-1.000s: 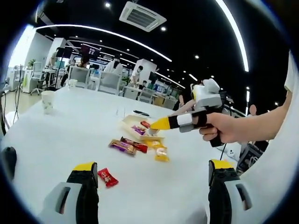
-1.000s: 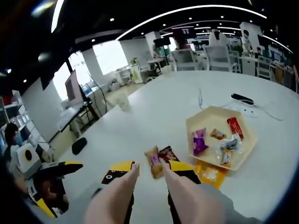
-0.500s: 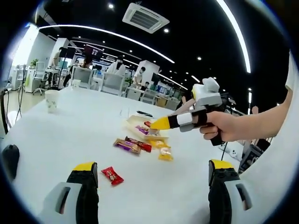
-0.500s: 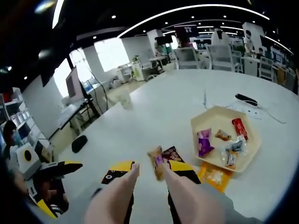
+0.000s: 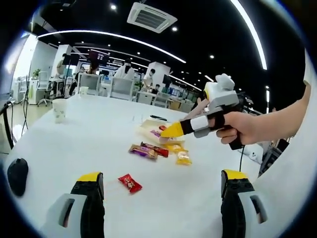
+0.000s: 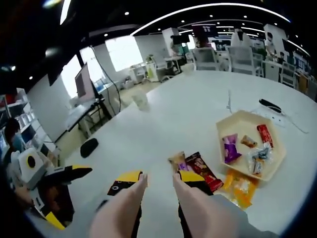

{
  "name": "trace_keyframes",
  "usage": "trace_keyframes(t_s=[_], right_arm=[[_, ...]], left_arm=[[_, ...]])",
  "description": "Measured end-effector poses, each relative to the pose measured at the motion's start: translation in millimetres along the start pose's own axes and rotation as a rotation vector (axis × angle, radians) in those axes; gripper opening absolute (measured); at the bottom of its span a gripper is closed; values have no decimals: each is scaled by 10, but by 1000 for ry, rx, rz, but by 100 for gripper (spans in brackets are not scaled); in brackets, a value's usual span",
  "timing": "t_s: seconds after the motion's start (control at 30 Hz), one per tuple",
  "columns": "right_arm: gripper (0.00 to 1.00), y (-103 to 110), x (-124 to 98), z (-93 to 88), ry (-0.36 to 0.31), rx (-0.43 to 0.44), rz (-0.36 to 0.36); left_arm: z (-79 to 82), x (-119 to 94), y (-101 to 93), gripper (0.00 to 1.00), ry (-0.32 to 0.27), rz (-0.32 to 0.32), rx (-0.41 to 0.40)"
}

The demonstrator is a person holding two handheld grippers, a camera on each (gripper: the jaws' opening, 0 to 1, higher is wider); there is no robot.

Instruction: Place the target food into the container with the food tongs after gripping and lifting it, then release it inside without dropping or visibly crushing the food.

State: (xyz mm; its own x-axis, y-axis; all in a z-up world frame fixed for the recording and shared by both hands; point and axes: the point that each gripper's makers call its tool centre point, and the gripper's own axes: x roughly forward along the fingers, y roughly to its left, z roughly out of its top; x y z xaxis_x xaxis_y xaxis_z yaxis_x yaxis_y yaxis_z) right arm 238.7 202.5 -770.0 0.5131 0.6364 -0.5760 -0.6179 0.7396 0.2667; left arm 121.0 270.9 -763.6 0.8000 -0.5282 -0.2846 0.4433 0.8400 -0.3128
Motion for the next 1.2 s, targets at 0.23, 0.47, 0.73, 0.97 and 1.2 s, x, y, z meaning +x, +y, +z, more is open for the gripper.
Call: trace_keyframes(t_s=[0.23,0.47,0.73,0.97,1.2], right_arm=[[27,87,38,-26,11,5,19],[27,245,90,-87,11,31,52],[27,349,118,-70,10,31,77],[28,505,204,-188,41,17,92],[28,635,249,-266,58,0,109]], left_arm=[[7,4,16,99,-1,3,9],[-8,8,27,99,-2,-2,2],[17,38,17,99,-7,-25,10],[118,18,21,99,-44,-40,22],[53,-3,-32,99,-14,-63,55]])
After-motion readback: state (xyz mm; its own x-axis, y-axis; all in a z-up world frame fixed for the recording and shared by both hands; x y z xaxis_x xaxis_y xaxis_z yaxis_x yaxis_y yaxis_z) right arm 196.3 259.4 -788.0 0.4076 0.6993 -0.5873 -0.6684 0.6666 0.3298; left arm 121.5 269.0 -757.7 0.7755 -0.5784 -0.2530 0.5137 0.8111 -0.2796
